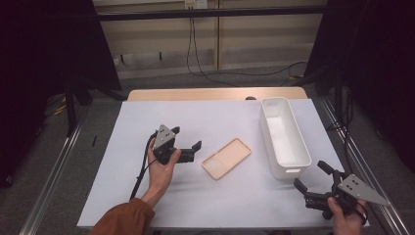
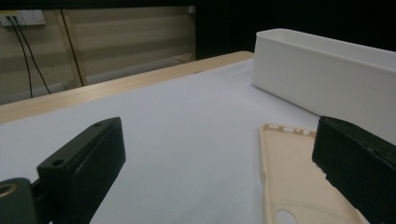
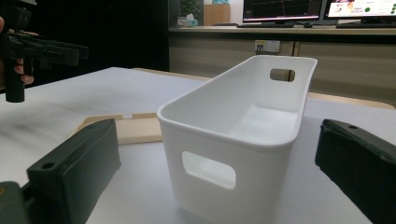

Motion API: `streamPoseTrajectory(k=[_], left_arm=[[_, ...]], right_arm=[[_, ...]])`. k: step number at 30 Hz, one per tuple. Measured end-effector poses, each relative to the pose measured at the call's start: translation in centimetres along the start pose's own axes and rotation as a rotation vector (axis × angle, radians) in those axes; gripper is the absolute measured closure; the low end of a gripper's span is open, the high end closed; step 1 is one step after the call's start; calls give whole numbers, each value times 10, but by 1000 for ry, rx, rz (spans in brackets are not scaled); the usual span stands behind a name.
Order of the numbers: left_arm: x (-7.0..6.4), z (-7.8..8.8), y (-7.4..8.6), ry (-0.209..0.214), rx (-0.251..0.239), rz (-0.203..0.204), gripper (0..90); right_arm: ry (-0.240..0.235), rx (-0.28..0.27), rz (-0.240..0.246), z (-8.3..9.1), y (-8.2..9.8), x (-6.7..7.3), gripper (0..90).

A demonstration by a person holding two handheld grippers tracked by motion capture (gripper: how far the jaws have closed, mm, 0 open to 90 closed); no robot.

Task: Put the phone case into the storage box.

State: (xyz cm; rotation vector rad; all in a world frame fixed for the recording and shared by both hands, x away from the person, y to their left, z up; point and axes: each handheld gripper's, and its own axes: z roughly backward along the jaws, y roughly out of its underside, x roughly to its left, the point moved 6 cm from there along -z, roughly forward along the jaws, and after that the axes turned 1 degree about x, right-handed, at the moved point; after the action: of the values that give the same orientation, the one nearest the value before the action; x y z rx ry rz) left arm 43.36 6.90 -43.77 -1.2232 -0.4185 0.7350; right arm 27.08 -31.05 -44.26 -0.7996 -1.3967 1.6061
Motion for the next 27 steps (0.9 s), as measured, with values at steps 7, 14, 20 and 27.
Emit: streamPoseTrajectory(k=[7,14,20,27], left_arm=[[-5,-11,-6,9,-3,-9,28],[-10,-26,-14,47,12,-13,31],[-8,-36,-22,39,-8,-13,27],[-2,-48,-26,0,-5,-19,26]], right_arm=[[-3,-2,2,0,0,0,0],[-7,1,2,0,0,1,0],[-10,3,2,0,0,1,0],[-12,1,0,0,0,1,0]])
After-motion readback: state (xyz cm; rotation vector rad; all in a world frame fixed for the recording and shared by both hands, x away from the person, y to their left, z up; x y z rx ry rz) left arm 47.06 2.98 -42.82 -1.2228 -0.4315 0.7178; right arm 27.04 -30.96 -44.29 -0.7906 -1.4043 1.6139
